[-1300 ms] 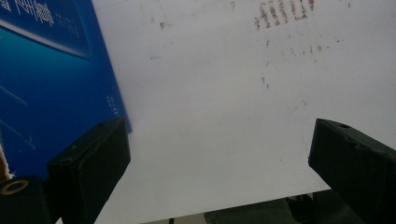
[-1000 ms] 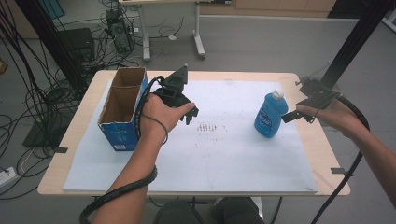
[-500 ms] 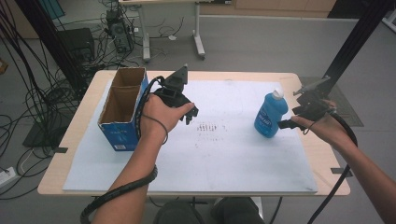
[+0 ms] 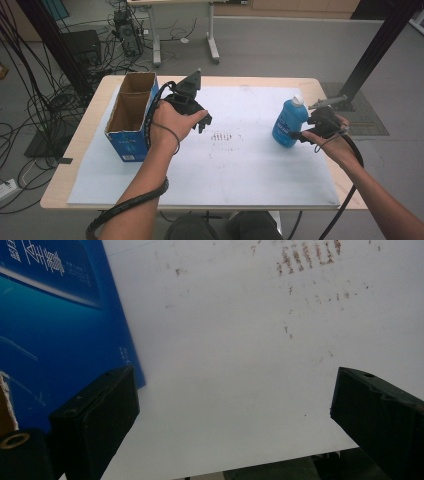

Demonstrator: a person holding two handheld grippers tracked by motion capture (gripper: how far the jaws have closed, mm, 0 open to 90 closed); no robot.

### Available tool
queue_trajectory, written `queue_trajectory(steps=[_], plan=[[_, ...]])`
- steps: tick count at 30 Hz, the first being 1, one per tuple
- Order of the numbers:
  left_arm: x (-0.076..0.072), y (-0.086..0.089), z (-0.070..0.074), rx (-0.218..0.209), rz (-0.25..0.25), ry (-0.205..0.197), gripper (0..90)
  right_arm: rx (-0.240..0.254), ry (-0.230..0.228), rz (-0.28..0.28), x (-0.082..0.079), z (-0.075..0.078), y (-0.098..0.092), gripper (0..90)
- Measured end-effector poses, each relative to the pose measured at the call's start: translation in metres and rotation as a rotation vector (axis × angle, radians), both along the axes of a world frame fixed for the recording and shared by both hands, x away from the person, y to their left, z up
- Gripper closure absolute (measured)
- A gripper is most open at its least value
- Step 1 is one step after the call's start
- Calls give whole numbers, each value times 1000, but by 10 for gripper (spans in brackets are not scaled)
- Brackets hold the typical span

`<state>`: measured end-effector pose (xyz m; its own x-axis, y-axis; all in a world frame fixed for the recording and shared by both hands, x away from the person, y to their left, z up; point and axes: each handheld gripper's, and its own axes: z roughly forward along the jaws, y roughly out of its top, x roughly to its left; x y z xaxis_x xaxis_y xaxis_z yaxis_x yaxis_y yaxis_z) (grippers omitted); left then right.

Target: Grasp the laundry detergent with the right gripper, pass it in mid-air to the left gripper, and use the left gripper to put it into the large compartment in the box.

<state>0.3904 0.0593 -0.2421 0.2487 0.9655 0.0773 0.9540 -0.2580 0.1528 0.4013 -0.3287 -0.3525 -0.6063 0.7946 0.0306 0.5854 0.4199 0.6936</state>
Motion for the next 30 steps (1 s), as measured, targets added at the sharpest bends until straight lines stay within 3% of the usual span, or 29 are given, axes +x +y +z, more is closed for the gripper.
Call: queue_trajectory(steps=[16, 30], plan=[[1, -3, 0, 0, -3, -2, 59, 35, -82, -37, 6, -22, 6, 32], [1, -2, -2, -2, -1, -1, 58, 29, -111, -63, 9, -33, 11, 31]])
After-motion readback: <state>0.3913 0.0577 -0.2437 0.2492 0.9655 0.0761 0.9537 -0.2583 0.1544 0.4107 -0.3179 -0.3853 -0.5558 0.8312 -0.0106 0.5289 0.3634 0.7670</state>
